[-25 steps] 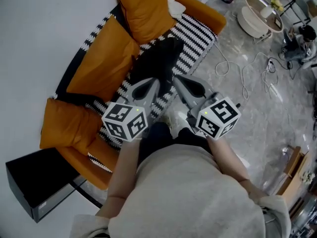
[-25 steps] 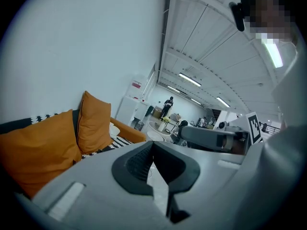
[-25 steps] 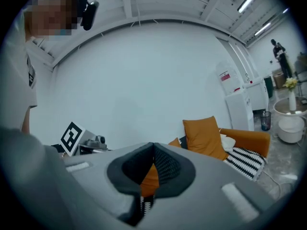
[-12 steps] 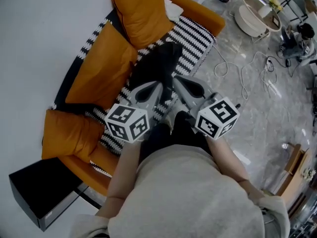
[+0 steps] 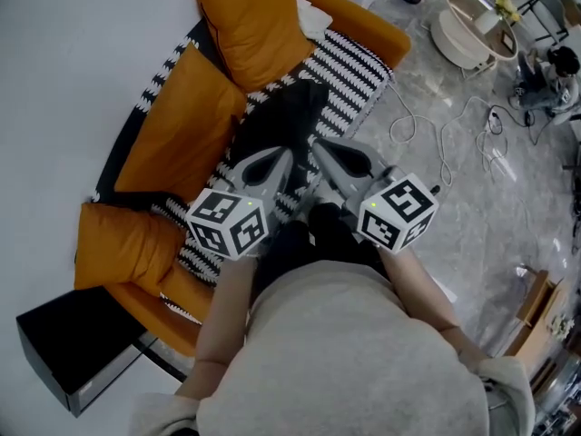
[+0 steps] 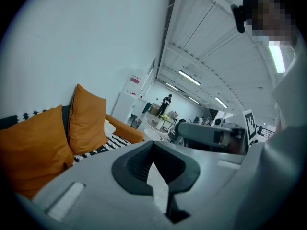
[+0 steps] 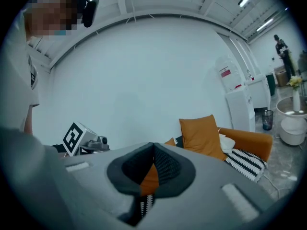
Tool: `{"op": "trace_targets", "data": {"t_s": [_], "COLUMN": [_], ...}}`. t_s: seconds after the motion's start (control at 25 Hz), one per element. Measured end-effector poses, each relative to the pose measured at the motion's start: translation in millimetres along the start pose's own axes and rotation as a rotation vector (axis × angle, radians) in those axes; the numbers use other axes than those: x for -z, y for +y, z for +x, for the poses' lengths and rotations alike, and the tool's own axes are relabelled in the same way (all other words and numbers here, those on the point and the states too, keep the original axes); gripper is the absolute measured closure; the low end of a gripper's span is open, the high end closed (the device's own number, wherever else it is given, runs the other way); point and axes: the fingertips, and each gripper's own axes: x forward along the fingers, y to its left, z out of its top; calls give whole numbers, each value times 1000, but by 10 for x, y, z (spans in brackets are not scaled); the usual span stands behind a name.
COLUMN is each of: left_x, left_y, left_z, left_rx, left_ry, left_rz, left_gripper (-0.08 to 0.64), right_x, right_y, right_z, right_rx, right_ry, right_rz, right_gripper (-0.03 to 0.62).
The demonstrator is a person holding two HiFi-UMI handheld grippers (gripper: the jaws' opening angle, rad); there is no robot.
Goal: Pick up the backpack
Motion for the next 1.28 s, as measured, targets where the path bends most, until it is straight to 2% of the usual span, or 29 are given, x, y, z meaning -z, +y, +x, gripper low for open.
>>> {"op": "trace_targets", "data": {"t_s": [0.2,0.48,0.64,0.88,1.08,1.28], "left_x": [-8,95,172,349,575,797], "left_y": [-68,43,162,312,406,543], "left_z": [105,116,101,243,306,422], "left_rx": [-23,-68,-105,-85,-78,-104], "left_ry": [-4,10,-2,41,114,146], "left_rz": [-12,-49,-65,-84,-58,-102], "left_gripper": [560,560,560,560,560,560], "right_x": [-101,71,212,456,660,863], "right_y": [-151,-158,-183,-321,-449,-612], "right_z": [-33,-12,-2,82,122,214], "right_rx": [-17,-52,-56,-41,-35,-25], "right_ry": [6,68,90,132,168,193], "right_rz": [1,23,66,103,125,158], "right_gripper": [589,589,589,589,589,589]}}
